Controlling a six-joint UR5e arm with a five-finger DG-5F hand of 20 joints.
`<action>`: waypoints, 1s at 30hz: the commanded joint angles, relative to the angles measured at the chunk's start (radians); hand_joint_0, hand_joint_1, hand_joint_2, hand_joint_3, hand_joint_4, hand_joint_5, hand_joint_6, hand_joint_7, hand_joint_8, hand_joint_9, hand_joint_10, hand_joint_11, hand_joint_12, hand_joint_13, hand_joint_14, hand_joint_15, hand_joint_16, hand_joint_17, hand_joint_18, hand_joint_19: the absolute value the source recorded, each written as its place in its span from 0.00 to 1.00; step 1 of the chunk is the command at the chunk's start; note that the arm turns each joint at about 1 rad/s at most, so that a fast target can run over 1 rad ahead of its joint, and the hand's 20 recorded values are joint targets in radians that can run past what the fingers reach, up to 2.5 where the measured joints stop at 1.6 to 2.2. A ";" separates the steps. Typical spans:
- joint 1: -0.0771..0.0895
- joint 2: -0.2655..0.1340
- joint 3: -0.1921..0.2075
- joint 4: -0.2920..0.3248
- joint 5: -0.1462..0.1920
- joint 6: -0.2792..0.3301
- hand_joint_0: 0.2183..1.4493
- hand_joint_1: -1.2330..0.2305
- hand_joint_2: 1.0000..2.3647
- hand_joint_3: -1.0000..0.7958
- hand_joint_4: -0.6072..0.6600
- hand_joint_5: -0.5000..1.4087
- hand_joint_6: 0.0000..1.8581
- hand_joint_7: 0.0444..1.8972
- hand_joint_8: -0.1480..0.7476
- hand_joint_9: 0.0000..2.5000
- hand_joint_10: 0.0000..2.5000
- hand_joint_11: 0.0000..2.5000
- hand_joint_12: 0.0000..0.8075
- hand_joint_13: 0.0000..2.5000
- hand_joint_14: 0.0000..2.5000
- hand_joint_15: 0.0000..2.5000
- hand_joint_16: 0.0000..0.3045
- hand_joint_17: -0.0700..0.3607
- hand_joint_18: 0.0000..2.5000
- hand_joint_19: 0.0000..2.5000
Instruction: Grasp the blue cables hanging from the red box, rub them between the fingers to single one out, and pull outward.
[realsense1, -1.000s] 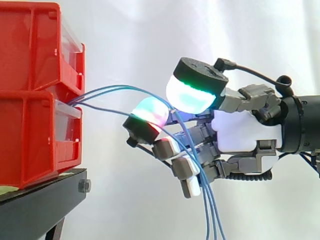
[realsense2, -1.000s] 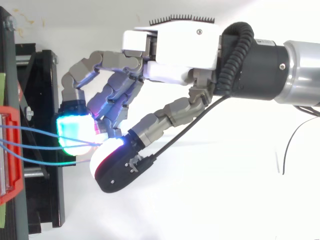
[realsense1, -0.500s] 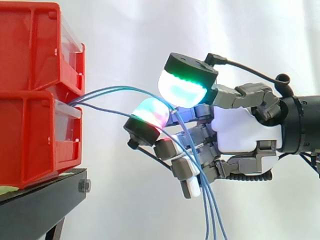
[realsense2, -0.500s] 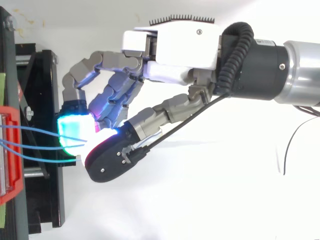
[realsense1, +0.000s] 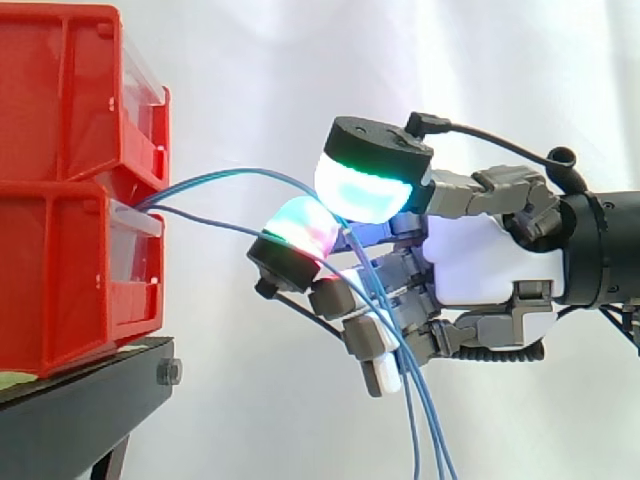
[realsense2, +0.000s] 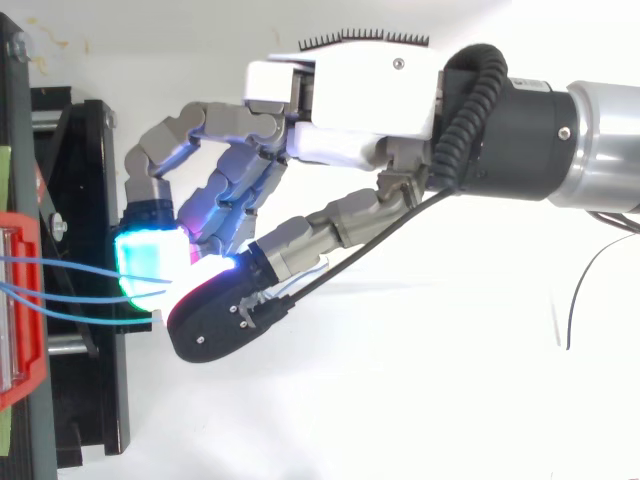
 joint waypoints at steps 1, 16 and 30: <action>0.000 0.000 0.000 0.001 0.000 0.000 0.36 0.26 0.01 0.40 0.59 0.16 0.46 0.55 0.47 0.35 0.00 0.46 0.50 0.41 0.01 0.34 0.16 0.42 0.34 0.34; -0.001 0.001 0.000 0.001 0.000 0.000 0.42 0.23 0.01 0.36 0.57 0.15 0.46 0.53 0.45 0.33 0.00 0.45 0.49 0.40 0.01 0.33 0.16 0.41 0.34 0.33; -0.001 0.000 0.000 -0.001 0.002 0.002 0.43 0.20 0.00 0.33 0.58 0.14 0.47 0.51 0.45 0.31 0.00 0.45 0.49 0.40 0.01 0.33 0.16 0.41 0.35 0.32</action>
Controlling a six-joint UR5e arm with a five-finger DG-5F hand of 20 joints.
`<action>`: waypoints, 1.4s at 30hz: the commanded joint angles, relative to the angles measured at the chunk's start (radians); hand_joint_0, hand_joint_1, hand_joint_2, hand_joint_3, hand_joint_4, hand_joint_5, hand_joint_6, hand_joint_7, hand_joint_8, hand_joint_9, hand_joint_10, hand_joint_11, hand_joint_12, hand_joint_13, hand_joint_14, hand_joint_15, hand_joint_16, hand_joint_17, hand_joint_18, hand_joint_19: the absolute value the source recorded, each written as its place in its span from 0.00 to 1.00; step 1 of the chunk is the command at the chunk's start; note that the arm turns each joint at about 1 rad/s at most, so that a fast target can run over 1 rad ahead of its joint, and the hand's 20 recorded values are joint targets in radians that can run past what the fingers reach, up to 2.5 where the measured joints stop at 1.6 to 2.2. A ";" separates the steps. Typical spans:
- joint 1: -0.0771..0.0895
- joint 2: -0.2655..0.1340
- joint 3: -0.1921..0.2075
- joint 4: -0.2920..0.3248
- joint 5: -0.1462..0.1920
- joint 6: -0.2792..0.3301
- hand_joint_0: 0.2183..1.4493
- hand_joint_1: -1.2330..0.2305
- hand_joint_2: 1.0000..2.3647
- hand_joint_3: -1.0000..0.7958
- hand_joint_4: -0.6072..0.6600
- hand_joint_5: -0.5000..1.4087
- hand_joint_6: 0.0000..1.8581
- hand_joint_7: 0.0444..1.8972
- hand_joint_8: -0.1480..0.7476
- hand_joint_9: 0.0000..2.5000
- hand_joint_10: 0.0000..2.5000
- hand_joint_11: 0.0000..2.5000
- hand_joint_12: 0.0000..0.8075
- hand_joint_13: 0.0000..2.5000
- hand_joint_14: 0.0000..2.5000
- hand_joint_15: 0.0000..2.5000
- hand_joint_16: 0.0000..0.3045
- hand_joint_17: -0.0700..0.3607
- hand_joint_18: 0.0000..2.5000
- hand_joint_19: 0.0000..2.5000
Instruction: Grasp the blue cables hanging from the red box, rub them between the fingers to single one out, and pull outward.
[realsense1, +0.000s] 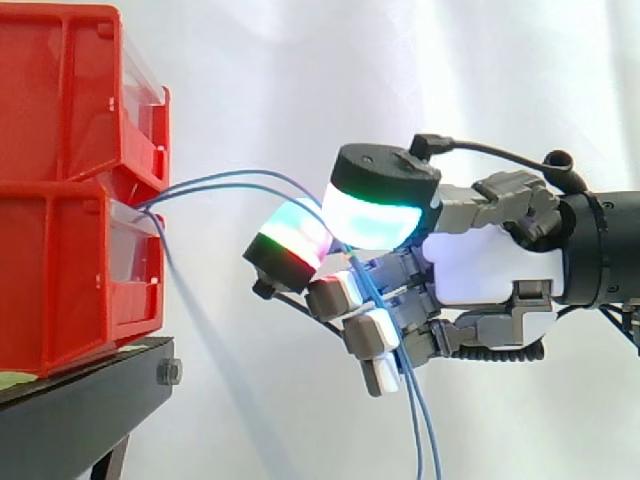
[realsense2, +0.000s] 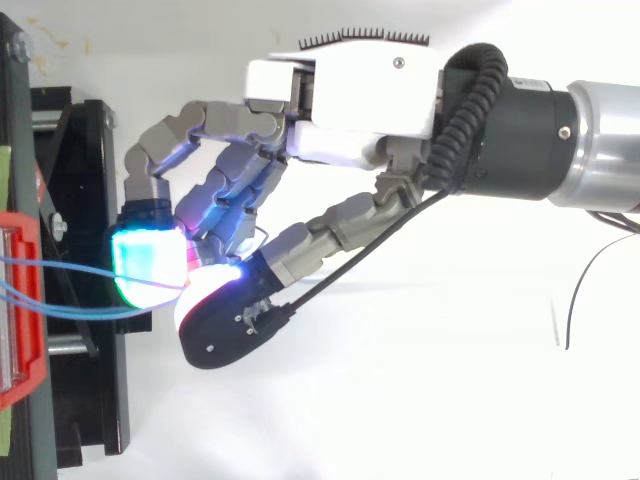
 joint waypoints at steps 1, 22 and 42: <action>0.001 0.000 0.000 -0.001 0.000 0.001 0.43 0.20 0.01 0.33 0.58 0.14 0.47 0.50 0.45 0.31 0.00 0.44 0.48 0.40 0.01 0.33 0.16 0.41 0.35 0.32; 0.001 0.007 0.000 -0.005 0.000 0.001 0.33 0.20 0.00 0.28 0.61 0.14 0.46 0.50 0.46 0.32 0.00 0.45 0.49 0.40 0.01 0.34 0.16 0.41 0.35 0.33; 0.001 0.007 0.000 -0.005 0.000 0.000 0.34 0.25 0.00 0.32 0.63 0.15 0.46 0.52 0.47 0.34 0.00 0.45 0.50 0.41 0.01 0.34 0.16 0.42 0.35 0.35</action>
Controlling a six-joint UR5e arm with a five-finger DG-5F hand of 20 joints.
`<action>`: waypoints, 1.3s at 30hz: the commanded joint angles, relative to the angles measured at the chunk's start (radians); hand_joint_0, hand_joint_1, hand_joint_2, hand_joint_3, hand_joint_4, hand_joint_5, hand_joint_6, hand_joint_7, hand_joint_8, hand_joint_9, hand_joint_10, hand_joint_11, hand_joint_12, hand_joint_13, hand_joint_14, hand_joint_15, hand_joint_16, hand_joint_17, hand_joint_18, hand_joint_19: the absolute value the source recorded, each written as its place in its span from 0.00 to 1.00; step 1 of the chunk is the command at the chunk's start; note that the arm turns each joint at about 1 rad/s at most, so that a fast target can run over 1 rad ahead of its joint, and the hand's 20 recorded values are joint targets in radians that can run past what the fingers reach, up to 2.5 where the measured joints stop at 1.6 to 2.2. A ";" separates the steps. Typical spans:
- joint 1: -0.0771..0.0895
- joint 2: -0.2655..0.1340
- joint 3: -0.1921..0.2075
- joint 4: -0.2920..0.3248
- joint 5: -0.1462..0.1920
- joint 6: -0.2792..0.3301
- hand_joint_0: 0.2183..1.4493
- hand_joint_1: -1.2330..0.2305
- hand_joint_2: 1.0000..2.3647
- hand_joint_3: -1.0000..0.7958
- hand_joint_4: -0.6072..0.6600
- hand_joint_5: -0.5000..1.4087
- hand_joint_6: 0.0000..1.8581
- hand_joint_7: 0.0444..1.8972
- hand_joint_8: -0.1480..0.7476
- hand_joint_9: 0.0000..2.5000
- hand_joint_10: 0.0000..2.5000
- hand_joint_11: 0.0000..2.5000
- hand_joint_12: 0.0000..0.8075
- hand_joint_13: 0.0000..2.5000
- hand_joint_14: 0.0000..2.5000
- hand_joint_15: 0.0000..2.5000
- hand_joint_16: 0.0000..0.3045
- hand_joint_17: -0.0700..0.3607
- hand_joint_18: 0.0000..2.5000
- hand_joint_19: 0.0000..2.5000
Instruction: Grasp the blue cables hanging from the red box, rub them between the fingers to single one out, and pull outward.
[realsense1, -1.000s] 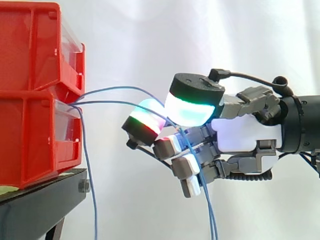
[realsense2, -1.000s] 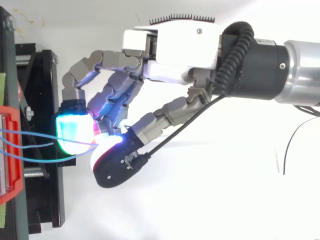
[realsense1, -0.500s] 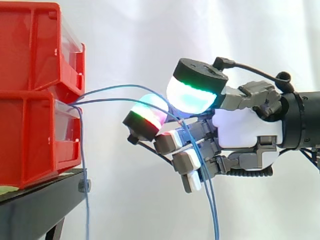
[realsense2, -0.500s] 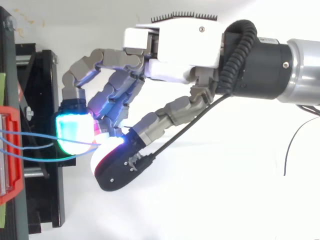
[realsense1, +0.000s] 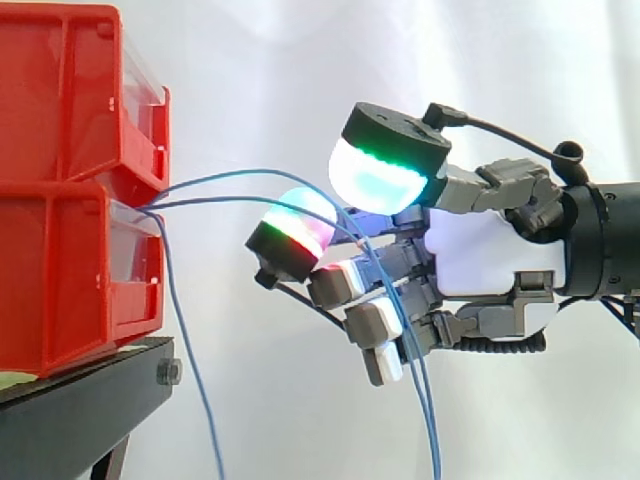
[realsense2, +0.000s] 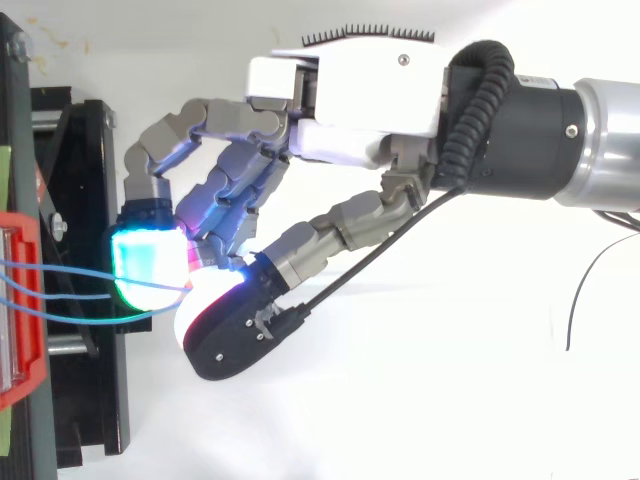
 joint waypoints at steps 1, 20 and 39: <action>0.000 0.000 0.000 0.000 0.000 0.000 0.34 0.25 0.00 0.32 0.63 0.15 0.46 0.53 0.47 0.34 0.00 0.45 0.50 0.41 0.01 0.34 0.16 0.42 0.35 0.34; 0.000 0.000 0.000 0.000 0.000 0.000 0.28 0.35 0.00 0.28 0.63 0.18 0.43 0.57 0.49 0.39 0.00 0.47 0.51 0.43 0.01 0.34 0.16 0.42 0.36 0.35; 0.002 0.000 0.000 0.000 0.002 -0.002 0.32 0.31 0.01 0.38 0.49 0.20 0.43 0.60 0.45 0.41 0.00 0.44 0.50 0.44 0.01 0.31 0.15 0.40 0.37 0.33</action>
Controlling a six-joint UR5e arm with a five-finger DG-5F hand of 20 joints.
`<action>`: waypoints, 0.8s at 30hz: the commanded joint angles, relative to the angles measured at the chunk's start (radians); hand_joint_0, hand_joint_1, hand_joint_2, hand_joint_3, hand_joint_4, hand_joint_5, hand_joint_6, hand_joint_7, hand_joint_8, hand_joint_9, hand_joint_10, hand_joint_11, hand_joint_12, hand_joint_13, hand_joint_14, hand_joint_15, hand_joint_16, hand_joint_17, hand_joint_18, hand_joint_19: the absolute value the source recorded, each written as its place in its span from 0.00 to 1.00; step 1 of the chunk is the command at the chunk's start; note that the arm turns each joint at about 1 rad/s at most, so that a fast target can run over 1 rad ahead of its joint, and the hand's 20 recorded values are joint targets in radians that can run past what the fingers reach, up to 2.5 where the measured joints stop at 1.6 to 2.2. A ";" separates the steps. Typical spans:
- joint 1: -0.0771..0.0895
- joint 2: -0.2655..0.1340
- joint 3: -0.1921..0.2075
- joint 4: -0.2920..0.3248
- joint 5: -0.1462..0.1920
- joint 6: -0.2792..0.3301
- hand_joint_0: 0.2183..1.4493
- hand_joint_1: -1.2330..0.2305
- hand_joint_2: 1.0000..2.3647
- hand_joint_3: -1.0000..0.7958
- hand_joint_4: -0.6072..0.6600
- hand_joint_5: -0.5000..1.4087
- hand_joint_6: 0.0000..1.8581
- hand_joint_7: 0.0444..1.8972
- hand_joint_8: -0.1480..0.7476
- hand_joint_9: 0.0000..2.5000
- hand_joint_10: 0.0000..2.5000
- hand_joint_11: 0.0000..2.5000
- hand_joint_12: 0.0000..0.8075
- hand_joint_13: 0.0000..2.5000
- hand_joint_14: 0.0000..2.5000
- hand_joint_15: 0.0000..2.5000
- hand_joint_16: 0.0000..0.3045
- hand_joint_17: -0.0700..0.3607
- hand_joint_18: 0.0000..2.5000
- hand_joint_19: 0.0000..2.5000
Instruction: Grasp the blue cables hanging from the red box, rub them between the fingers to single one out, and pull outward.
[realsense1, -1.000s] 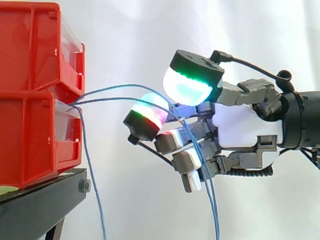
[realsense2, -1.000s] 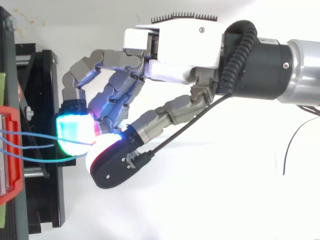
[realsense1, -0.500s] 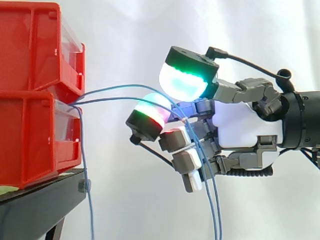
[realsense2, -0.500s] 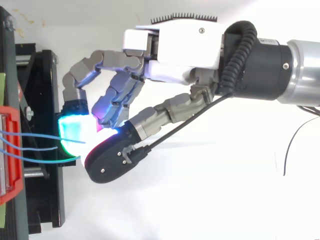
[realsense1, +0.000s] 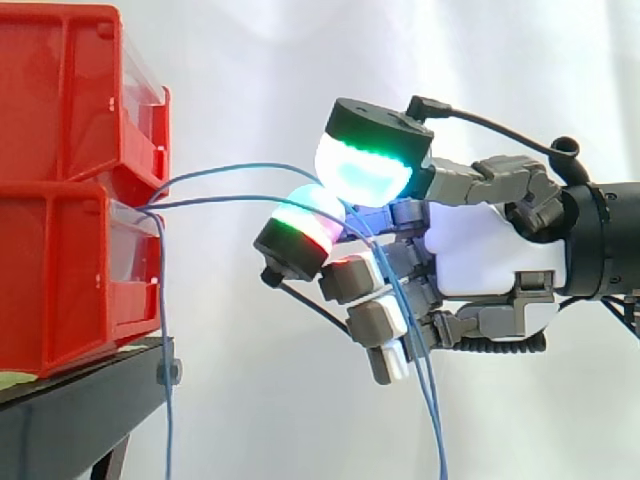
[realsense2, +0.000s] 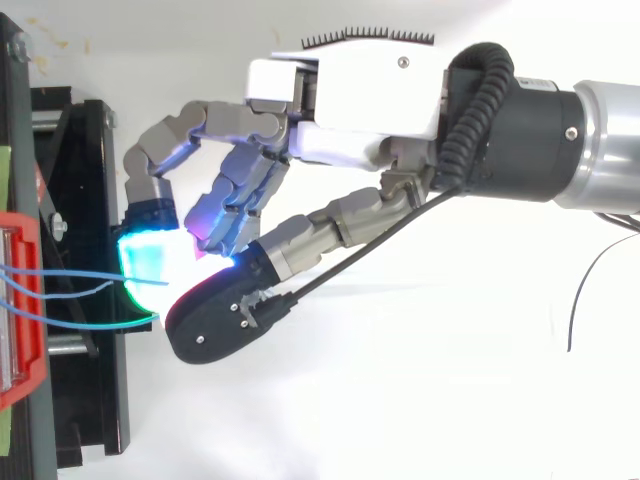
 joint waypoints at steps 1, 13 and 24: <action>0.000 0.000 0.000 0.000 -0.001 0.001 0.32 0.31 0.01 0.39 0.49 0.20 0.43 0.61 0.45 0.41 0.01 0.39 0.50 0.42 0.01 0.26 0.15 0.40 0.37 0.32; 0.000 0.000 0.000 -0.006 -0.004 -0.001 0.33 0.31 0.01 0.41 0.50 0.20 0.43 0.62 0.44 0.36 0.00 0.31 0.50 0.37 0.01 0.19 0.15 0.40 0.35 0.30; 0.002 0.000 0.000 -0.012 -0.001 -0.006 0.32 0.30 0.01 0.42 0.48 0.21 0.43 0.61 0.41 0.22 0.00 0.10 0.48 0.31 0.00 0.11 0.15 0.40 0.33 0.26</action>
